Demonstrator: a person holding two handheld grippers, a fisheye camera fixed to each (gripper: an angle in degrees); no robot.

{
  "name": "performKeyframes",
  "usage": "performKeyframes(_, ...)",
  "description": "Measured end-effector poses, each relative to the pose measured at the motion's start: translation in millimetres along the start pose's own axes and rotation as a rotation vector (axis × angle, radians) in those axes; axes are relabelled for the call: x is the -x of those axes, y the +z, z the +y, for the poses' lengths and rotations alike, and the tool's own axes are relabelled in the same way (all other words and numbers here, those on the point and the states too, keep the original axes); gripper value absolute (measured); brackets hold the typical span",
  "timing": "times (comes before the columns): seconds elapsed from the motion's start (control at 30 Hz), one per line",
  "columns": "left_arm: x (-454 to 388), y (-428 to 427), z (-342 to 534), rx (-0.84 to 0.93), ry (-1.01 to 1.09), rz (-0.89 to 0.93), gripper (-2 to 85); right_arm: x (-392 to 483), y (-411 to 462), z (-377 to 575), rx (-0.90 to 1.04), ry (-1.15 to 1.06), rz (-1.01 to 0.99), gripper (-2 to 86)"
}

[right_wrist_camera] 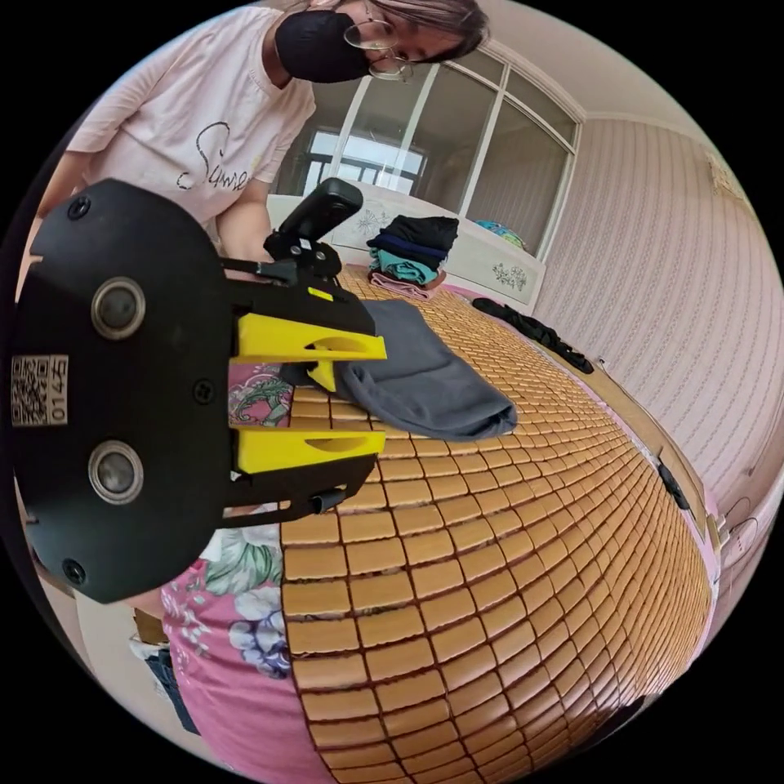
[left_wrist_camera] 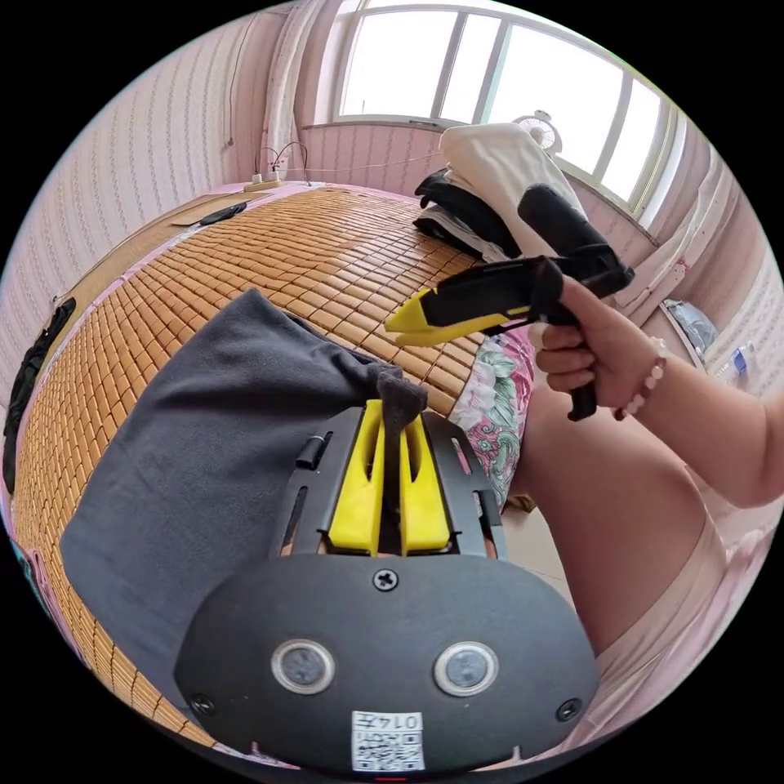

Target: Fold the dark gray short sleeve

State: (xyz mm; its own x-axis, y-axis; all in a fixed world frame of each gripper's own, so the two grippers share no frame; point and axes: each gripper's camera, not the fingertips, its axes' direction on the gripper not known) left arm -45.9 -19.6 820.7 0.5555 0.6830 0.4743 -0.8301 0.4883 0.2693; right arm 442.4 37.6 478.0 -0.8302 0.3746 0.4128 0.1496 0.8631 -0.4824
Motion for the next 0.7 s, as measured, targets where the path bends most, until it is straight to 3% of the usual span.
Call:
performKeyframes(0.27, -25, -23, 30, 0.033, 0.093, 0.09, -0.5, 13, 24, -55, -0.007, -0.091, 0.231, 12.6)
performKeyframes(0.43, -38, -35, 42, 0.039, 0.134, 0.123, -0.6, 11, 46, -70, 0.095, -0.108, 0.188, 6.4)
performKeyframes(0.7, -37, -49, 31, -0.083, 0.129, 0.211, -0.7, 13, -40, -61, -0.021, -0.037, 0.185, 2.8)
